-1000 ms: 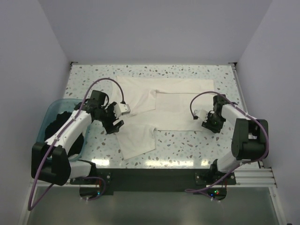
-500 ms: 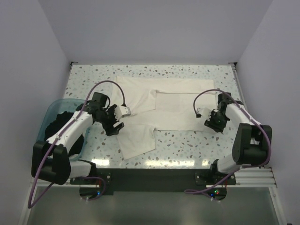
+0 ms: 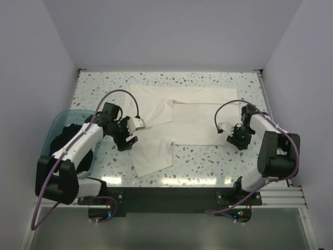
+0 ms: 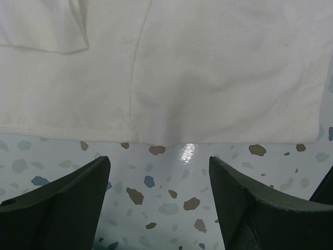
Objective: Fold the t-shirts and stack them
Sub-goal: Fold the tshirt
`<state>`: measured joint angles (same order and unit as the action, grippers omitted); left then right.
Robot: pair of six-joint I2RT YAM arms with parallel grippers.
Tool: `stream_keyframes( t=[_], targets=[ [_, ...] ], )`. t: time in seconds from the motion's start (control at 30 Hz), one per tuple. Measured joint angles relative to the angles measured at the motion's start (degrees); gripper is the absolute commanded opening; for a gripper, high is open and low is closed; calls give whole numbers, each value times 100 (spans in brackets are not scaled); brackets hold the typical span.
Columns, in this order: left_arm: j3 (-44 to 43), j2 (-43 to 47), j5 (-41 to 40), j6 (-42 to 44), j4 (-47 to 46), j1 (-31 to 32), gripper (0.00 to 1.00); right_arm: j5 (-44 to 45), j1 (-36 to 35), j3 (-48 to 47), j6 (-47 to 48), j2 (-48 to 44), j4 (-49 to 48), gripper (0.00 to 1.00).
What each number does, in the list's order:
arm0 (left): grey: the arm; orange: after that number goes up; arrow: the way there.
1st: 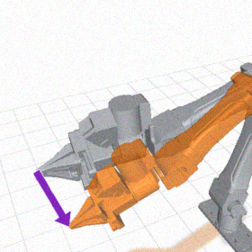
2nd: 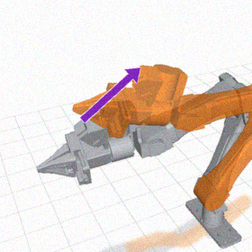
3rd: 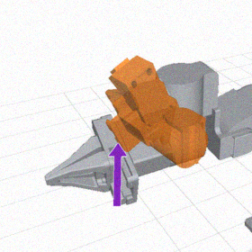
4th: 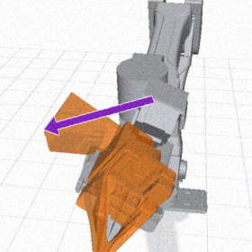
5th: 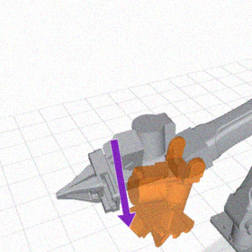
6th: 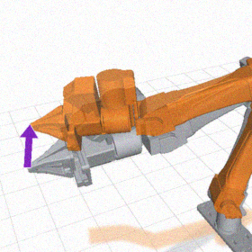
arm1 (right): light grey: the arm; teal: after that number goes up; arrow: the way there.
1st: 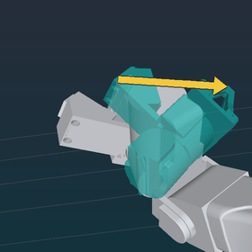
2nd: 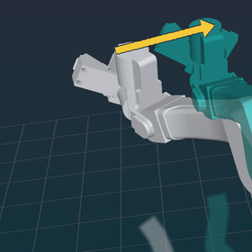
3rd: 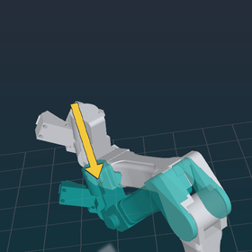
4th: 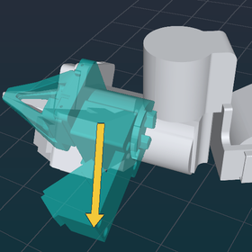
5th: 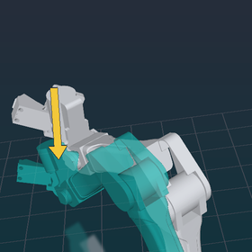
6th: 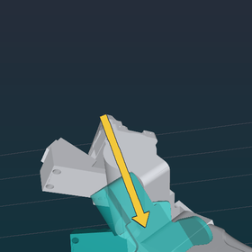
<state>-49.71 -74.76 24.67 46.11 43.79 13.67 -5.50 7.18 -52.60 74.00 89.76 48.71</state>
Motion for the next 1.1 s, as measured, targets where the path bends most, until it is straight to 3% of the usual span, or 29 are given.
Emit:
stream_keyframes(
  t=[0.2,0.3,0.43,0.67,0.9,1.0,1.1],
  targets=[
    [0,-52,-2,0,0,2,80,28,-2,125,7,179,-188,38],
    [2,-63,28,26,22,7,73,72,-2,127,22,201,-304,25],
    [160,13,66,160,22,190,65,149,-2,125,46,212,-448,0],
    [817,404,-142,-28,-131,1241,65,155,-2,125,50,208,-461,0],
    [1333,367,-575,-503,-706,2011,73,153,-2,114,-55,203,-461,0],
    [1486,212,-772,-625,-1019,2251,70,153,-2,109,-94,203,-461,0],
    [1521,39,-911,-697,-1274,2365,59,151,-2,107,-120,205,-461,0]
  ],
)
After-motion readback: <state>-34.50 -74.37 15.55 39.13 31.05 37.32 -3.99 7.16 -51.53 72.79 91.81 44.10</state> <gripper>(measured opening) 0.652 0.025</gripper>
